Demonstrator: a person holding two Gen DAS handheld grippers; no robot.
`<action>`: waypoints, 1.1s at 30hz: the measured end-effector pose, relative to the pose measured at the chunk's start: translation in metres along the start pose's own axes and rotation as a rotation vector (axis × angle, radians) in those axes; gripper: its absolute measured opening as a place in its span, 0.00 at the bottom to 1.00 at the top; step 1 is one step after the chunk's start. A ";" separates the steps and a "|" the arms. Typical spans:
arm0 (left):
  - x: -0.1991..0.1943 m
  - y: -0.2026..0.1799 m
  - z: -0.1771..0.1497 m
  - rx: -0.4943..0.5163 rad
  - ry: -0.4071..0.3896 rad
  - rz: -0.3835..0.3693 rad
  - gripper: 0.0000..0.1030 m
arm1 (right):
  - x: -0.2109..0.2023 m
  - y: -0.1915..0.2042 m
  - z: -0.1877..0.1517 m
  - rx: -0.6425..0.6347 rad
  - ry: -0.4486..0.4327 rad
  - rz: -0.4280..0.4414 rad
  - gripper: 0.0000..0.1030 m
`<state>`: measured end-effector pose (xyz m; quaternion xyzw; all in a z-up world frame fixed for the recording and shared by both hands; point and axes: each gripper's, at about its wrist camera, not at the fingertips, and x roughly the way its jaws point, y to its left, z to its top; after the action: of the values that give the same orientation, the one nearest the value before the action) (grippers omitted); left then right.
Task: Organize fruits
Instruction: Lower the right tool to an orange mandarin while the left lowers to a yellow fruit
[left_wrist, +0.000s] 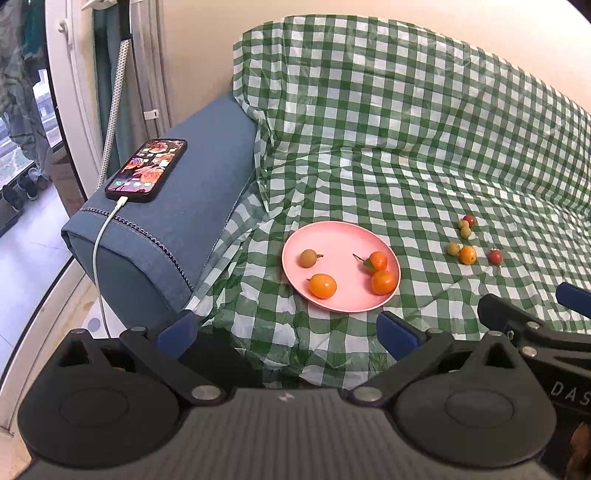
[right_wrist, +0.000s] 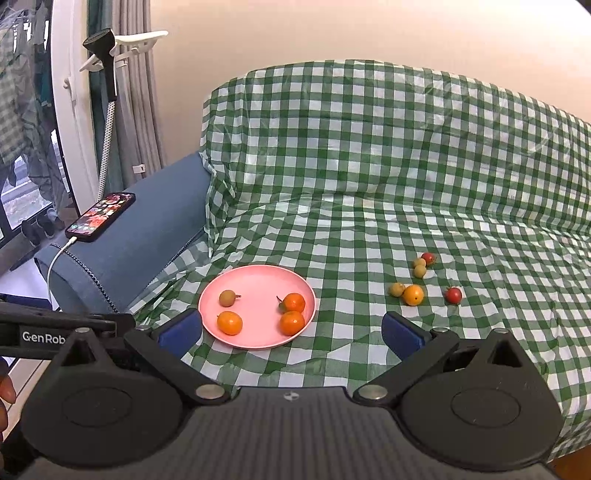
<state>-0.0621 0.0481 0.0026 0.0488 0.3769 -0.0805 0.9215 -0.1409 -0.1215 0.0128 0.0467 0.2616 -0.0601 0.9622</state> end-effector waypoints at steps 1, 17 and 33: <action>0.001 -0.001 0.000 0.006 0.003 0.004 1.00 | 0.002 -0.001 0.000 0.003 0.002 0.001 0.99; 0.050 -0.047 0.025 0.110 0.117 -0.013 1.00 | 0.037 -0.053 -0.005 0.155 0.001 -0.068 0.99; 0.198 -0.183 0.097 0.208 0.282 -0.176 1.00 | 0.139 -0.192 -0.014 0.335 0.027 -0.407 0.99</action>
<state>0.1098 -0.1682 -0.0730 0.1213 0.4948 -0.1917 0.8389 -0.0555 -0.3228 -0.0812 0.1527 0.2649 -0.2945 0.9054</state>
